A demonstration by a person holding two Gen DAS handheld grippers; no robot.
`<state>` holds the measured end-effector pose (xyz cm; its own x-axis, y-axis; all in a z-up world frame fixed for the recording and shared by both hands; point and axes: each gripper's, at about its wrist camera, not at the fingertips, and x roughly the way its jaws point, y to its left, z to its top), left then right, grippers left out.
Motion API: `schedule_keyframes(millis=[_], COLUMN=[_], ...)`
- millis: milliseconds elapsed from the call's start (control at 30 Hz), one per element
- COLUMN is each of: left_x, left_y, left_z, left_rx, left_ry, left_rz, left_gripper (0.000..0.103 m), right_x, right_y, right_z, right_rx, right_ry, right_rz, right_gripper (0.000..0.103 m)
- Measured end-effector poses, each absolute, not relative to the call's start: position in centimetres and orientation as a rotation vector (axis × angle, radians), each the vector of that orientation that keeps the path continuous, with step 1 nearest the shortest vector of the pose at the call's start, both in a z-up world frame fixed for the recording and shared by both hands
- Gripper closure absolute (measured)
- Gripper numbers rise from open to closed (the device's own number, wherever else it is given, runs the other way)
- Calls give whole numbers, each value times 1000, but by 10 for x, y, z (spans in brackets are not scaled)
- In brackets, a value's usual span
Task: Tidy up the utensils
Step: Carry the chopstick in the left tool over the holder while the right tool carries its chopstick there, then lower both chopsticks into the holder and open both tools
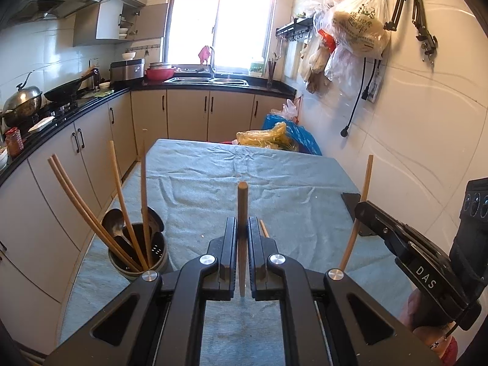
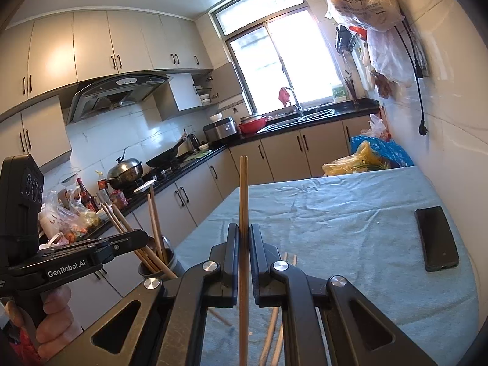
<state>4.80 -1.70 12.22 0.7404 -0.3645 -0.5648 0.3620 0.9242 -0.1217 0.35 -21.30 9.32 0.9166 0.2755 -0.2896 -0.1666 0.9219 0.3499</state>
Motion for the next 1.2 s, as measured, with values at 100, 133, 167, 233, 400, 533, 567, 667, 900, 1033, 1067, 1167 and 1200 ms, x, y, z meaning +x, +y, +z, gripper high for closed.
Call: schedule_keyframes(millis=[100, 133, 167, 233, 400, 533, 567, 667, 900, 1033, 1067, 1167, 1200], left_x=[47, 46, 45, 43, 42, 44, 45, 49, 60, 71, 73, 81, 83], left_y=[-11, -9, -7, -2, 18, 43, 51, 67, 96, 106, 108, 113, 114], left_z=[128, 131, 134, 142, 166, 190, 196, 208, 218, 212, 211, 206, 204], left_rx=[-9, -11, -10, -7, -18, -41, -48, -65, -95, -104, -107, -118, -120], left_ry=[608, 603, 596, 579, 542, 508, 497, 479, 456, 463, 468, 483, 488], left_rz=[-394, -394, -392, -382, -373, -352, -345, -318, -264, -231, -228, -215, -214], left_gripper=[97, 97, 97, 97, 97, 97, 97, 97, 97, 97, 97, 97, 97], right_x=[6, 7, 7, 11, 20, 29, 32, 39, 61, 79, 82, 96, 101], right_y=[-210, -209, -207, -203, -187, -167, -162, -145, -96, -67, -62, -45, -40], right_z=[98, 101, 102, 109, 130, 152, 157, 174, 199, 202, 203, 201, 199], right_rx=[326, 324, 321, 317, 290, 261, 255, 230, 187, 165, 163, 143, 138], right_ry=[341, 339, 337, 335, 322, 302, 296, 266, 216, 206, 208, 208, 213], right_rz=[245, 246, 248, 259, 284, 317, 328, 352, 397, 414, 418, 420, 419], right_gripper=[96, 96, 96, 96, 96, 96, 96, 96, 96, 96, 96, 96, 96])
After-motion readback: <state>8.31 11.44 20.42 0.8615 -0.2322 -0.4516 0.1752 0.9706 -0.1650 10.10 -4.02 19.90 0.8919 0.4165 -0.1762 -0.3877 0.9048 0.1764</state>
